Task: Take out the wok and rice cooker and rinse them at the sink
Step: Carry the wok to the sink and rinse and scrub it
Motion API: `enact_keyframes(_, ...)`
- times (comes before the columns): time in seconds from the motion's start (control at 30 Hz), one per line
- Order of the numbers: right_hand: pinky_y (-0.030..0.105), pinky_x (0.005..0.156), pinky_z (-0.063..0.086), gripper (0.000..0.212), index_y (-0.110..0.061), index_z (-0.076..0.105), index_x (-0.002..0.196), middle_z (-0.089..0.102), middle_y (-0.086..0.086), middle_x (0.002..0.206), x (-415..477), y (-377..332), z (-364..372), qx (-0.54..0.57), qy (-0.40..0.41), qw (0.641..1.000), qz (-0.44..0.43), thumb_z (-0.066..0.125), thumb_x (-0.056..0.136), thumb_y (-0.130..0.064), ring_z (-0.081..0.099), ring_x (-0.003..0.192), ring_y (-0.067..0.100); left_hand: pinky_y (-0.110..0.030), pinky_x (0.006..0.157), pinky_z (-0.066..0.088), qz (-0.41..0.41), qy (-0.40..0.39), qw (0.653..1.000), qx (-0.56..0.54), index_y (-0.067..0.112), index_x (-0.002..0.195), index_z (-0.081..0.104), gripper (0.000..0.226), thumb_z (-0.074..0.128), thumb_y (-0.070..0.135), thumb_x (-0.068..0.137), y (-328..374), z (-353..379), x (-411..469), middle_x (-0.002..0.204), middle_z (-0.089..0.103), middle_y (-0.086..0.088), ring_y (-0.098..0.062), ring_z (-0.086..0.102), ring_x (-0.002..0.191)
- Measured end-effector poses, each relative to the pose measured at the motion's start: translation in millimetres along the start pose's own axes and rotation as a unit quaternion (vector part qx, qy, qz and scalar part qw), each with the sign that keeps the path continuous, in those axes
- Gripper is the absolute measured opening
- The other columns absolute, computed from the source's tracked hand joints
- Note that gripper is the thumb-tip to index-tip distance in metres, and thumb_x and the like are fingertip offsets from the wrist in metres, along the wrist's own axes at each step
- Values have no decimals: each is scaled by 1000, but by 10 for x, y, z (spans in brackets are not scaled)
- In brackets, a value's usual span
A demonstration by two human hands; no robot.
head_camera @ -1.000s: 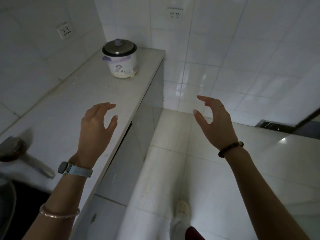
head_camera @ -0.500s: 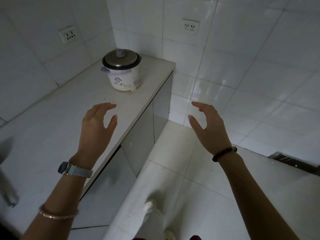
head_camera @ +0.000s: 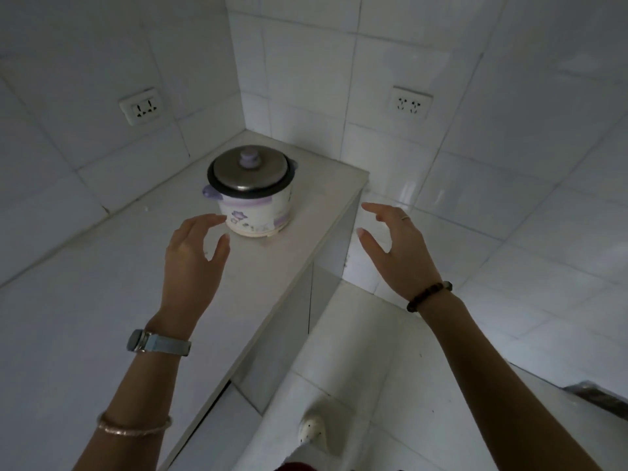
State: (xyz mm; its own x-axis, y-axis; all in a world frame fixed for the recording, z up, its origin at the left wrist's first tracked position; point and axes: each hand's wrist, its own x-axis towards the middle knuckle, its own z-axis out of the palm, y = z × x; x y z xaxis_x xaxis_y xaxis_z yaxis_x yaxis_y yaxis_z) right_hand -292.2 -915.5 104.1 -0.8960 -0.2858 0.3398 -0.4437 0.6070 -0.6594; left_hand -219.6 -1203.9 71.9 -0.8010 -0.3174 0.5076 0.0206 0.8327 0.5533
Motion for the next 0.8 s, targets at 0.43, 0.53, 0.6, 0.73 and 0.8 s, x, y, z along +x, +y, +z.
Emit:
enact_keyframes(0.43,19,92,43,35,-20,52,129,54,-2,129,1619,225,665,115,-79,990,27,55,94,-23,55,111,12,-31,89,42,-123,16,992,6,2,123,60,31,60,11,93,-665,473,971,118,61,-19,-32,60,105)
enact_keyframes(0.53,22,94,44,34,-18,53,128,55,-3,128,1983,283,873,143,-104,983,41,54,94,-20,56,109,11,-29,86,45,-197,21,980,-37,4,124,59,31,57,14,95,-801,571,1076,122,59,-18,-29,61,107)
enact_keyframes(0.6,20,91,45,31,-18,54,126,57,-6,123,2237,340,1005,155,-118,980,46,54,95,-20,56,105,8,-30,89,46,-236,23,970,-60,5,125,59,31,56,14,95,-877,646,1179,123,60,-18,-30,61,107)
enact_keyframes(0.73,10,79,41,28,-20,56,122,57,-10,116,2774,536,1277,172,-143,973,56,55,95,-28,55,100,4,-26,85,43,-308,29,949,-55,3,126,57,32,55,14,96,-1064,834,1472,124,60,-17,-30,61,107)
enact_keyframes(0.8,22,84,45,30,-20,55,124,57,-5,118,3046,714,1433,168,-169,968,74,53,96,-27,56,105,12,-26,84,41,-341,35,939,-28,3,126,57,32,54,14,97,-1146,949,1622,123,61,-17,-31,61,106)
